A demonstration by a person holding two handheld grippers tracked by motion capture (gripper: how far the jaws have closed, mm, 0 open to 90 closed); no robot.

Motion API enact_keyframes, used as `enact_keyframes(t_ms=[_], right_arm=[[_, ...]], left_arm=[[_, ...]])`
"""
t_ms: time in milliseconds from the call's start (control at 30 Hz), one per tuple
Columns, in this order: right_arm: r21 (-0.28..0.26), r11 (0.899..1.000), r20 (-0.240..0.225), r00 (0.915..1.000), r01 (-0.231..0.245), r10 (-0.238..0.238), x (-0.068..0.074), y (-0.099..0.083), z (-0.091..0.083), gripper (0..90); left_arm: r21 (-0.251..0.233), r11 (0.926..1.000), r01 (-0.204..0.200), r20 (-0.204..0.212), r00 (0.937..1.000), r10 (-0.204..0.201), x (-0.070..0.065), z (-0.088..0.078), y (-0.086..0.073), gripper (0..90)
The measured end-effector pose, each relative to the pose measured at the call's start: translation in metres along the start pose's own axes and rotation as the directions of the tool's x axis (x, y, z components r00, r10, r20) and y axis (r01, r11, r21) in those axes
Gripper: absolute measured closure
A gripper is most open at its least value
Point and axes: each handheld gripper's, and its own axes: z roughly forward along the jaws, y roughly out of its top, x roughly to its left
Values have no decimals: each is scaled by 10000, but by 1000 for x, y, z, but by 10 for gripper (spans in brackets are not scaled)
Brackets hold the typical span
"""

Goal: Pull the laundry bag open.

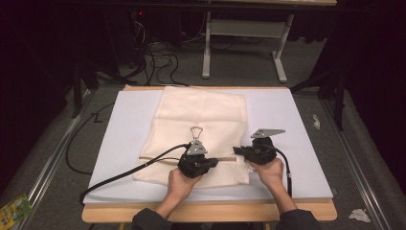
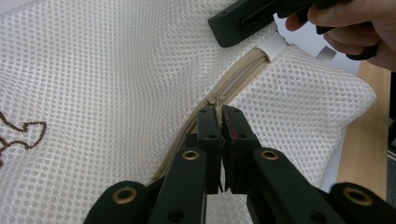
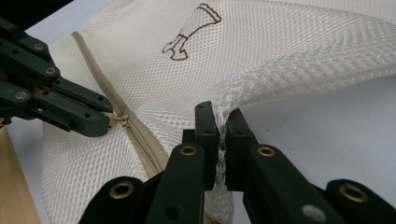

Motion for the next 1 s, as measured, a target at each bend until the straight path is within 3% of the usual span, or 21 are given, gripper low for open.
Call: enact_keyframes(t_ms=[533, 1000], right_arm=[[-2, 10000, 91, 10000, 32, -32, 0, -1, -2, 884], [-8, 9999, 157, 9998, -128, 128, -2, -3, 0, 884]], left_arm=[[66, 10000, -52, -276, 9996, 54, 2, -6, -3, 872], [-102, 9999, 137, -505, 9986, -142, 10, -17, -8, 872]])
